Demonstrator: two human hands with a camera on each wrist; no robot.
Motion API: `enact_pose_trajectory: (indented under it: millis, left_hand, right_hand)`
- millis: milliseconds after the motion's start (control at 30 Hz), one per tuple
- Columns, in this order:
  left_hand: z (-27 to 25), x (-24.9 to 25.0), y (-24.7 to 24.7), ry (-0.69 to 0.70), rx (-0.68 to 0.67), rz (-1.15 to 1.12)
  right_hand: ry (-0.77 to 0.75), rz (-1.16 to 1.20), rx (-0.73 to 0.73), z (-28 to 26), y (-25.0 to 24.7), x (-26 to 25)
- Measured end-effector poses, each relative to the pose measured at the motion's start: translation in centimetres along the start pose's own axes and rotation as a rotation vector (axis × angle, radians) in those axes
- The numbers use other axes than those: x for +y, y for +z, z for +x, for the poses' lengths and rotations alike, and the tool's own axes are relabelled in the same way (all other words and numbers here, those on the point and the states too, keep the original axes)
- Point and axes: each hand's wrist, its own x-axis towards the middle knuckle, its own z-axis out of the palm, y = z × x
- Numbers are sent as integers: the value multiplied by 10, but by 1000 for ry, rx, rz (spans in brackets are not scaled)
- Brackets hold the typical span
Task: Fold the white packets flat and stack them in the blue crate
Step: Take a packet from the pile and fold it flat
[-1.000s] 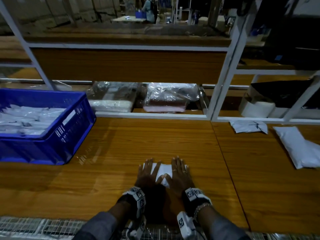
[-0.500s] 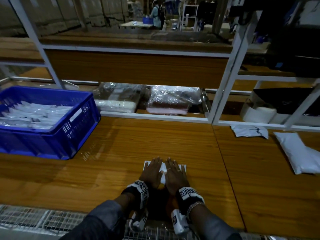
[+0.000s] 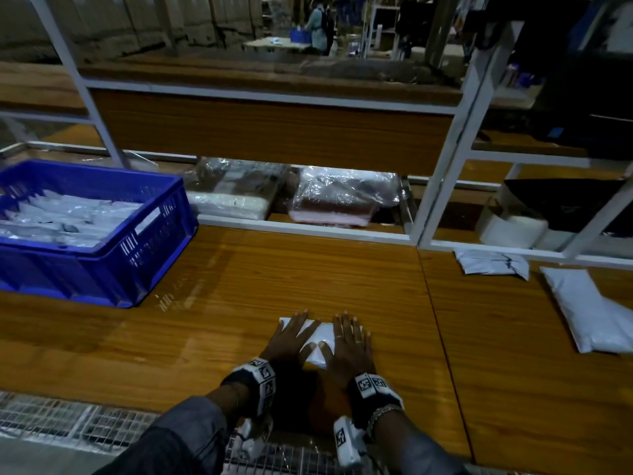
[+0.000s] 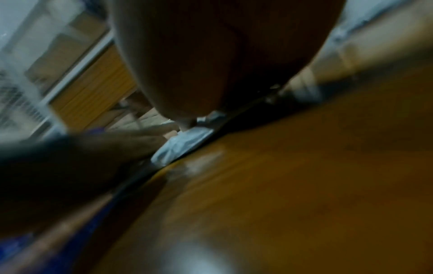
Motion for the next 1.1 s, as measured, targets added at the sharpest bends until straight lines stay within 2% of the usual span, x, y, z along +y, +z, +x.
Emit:
enact_pose_trajectory:
  millis: [33, 133, 200, 300, 367, 433, 500, 667, 767, 867, 967, 1100]
  left_hand:
    - [0, -3, 0, -10, -45, -15]
    - [16, -16, 14, 23, 15, -30]
    - [8, -4, 2, -24, 26, -33]
    - [-6, 6, -14, 33, -23, 64]
    - [-14, 3, -19, 84, -24, -77]
    - [-23, -4, -21, 95, 47, -233]
    - [-28, -10, -16, 91, 55, -247]
    - [-31, -6, -17, 144, 15, -134]
    - [-34, 1, -35, 123, 102, -89]
    - [-39, 7, -53, 99, 133, -3]
    - [-48, -1, -74, 129, 189, -3]
    - [-71, -35, -101, 155, 272, -16]
  right_hand:
    - [3, 0, 18, -1, 3, 1]
    - [3, 36, 59, 2, 12, 0]
    - [-8, 37, 62, 7, 12, 3]
    - [-55, 23, -43, 8, 1, 8]
    - [-165, 33, -56, 7, -5, 16]
    - [-320, 43, -85, 0, -11, 22]
    - [-414, 25, -80, -2, -12, 33]
    - [-438, 7, -33, 4, -16, 40]
    - [-389, -111, -102, 7, -24, 29]
    - [-349, -84, -57, 7, -39, 11]
    - [-276, -23, -90, 19, -56, -11]
    - [-344, 32, -111, 31, -57, -41]
